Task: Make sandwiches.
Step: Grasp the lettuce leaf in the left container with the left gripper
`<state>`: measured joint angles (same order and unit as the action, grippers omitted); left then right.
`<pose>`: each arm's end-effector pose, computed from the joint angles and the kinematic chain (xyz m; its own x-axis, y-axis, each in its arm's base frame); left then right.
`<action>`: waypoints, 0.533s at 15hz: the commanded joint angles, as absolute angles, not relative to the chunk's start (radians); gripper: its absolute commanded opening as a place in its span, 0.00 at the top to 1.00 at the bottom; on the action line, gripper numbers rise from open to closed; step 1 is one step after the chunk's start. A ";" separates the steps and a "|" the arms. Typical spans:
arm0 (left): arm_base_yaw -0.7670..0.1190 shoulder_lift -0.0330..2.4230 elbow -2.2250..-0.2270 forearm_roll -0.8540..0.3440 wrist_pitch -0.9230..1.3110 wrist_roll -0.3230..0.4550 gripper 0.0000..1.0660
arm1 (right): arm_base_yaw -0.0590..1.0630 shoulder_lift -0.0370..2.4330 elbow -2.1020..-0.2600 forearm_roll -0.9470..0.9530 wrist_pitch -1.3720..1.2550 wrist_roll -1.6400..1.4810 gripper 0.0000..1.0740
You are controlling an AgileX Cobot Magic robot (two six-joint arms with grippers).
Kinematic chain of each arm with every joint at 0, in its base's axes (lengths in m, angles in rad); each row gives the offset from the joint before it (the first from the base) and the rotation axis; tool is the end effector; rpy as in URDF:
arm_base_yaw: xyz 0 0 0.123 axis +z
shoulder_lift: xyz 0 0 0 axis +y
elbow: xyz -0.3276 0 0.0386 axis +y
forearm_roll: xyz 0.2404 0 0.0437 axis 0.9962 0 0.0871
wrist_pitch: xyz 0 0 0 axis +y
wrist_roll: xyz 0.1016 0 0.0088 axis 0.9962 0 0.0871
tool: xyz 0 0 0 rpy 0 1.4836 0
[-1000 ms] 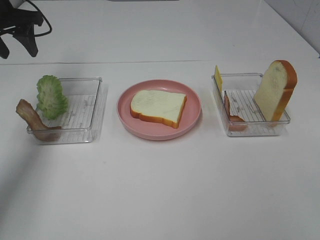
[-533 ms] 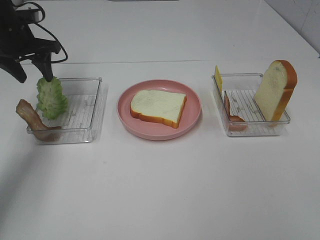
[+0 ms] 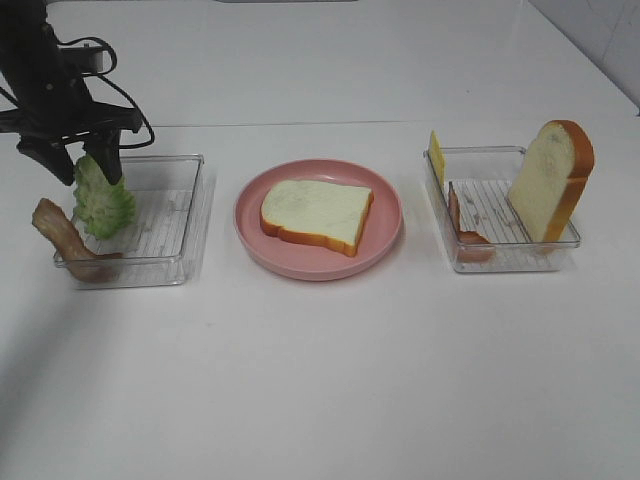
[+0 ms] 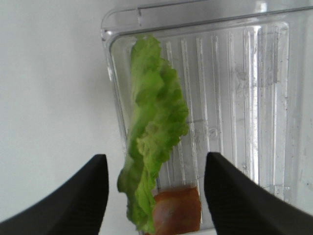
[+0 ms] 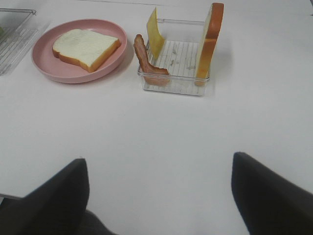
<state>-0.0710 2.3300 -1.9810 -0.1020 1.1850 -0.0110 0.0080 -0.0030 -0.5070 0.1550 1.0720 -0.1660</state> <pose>0.5051 -0.0456 0.1922 -0.9925 0.0212 -0.1207 0.0334 0.9945 -0.0997 -0.0493 0.0134 0.2703 -0.4390 -0.0939 -0.8936 -0.1696 0.9853 -0.0203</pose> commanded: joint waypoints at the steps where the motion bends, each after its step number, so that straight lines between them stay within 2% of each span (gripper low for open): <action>1: -0.074 2.335 -1.973 -0.100 1.162 -0.017 0.66 | 0.003 -0.017 -0.505 0.159 1.064 -0.163 0.29; 7: -0.074 2.335 -1.973 -0.099 1.176 -0.009 0.68 | 0.003 -0.017 -0.505 0.159 1.064 -0.163 0.29; 8: -0.074 2.335 -1.973 -0.096 1.196 -0.009 0.64 | 0.003 -0.017 -0.505 0.159 1.064 -0.163 0.29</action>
